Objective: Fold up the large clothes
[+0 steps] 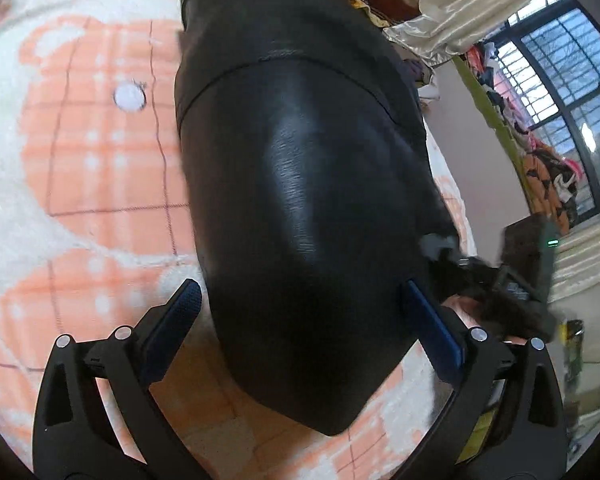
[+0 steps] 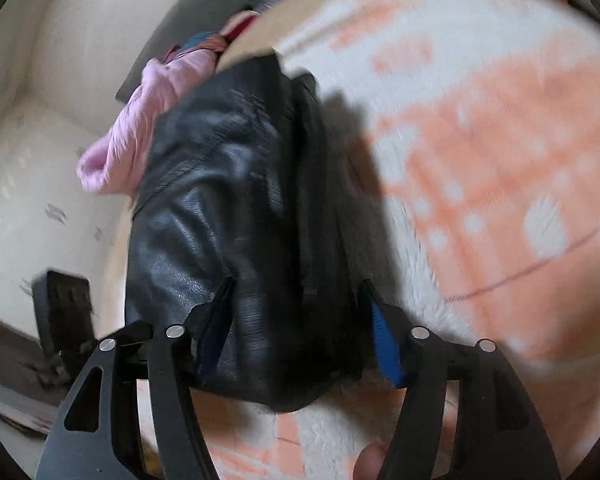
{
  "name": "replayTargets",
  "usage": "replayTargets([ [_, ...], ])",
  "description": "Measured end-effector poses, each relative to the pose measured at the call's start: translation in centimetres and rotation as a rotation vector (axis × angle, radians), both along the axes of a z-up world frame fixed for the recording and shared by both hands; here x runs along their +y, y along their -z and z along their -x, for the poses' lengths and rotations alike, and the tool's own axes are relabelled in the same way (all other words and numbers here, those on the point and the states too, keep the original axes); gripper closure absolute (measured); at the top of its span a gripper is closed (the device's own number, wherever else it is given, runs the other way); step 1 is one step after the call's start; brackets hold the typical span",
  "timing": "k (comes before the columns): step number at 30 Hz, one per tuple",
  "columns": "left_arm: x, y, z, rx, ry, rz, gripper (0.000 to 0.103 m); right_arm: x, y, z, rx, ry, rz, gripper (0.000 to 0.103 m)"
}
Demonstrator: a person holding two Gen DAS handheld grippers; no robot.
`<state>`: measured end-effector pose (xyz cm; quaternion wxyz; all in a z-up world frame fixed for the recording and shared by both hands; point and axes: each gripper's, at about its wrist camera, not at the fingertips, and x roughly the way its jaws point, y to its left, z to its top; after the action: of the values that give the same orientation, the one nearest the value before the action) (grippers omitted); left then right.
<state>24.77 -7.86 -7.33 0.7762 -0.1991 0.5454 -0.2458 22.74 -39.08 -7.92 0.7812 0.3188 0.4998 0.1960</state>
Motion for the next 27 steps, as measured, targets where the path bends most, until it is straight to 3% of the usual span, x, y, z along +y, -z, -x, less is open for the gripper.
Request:
replayTargets([
  [5, 1.8, -1.3, -0.3, -0.05, -0.027, -0.002, 0.019, 2.1, -1.4, 1.4, -0.038, 0.02, 0.001, 0.058],
  [9, 4.3, -2.4, -1.0, -0.094, -0.071, -0.104, 0.019, 6.2, -1.1, 2.6, -0.004, -0.028, -0.029, 0.058],
  [11, 4.7, -1.9, -0.9, -0.083, -0.06, -0.125, 0.019, 7.7, -1.2, 2.8, -0.008, -0.028, 0.046, 0.051],
  [13, 5.1, -1.2, -0.8, -0.064, -0.061, -0.103, 0.018, 7.5, -2.2, 2.5, -0.018, -0.022, 0.159, 0.031],
  [15, 5.2, -1.3, -0.6, -0.075, -0.066, -0.096, 0.018, 6.5, -3.2, 2.7, -0.03, -0.013, 0.145, 0.027],
  [18, 5.4, -2.2, -0.2, -0.106, -0.061, -0.116, 0.018, 4.5, -6.0, 3.3, -0.129, 0.067, 0.124, 0.012],
  [23, 4.4, -4.7, 0.7, -0.23, -0.061, -0.214, 0.018, 3.5, -7.3, 0.1, -0.14, 0.15, 0.11, 0.014],
  [27, 2.5, -5.7, 1.0, -0.29, -0.025, -0.308, 0.018, 4.4, -6.4, -3.9, -0.125, 0.143, 0.125, 0.031],
])
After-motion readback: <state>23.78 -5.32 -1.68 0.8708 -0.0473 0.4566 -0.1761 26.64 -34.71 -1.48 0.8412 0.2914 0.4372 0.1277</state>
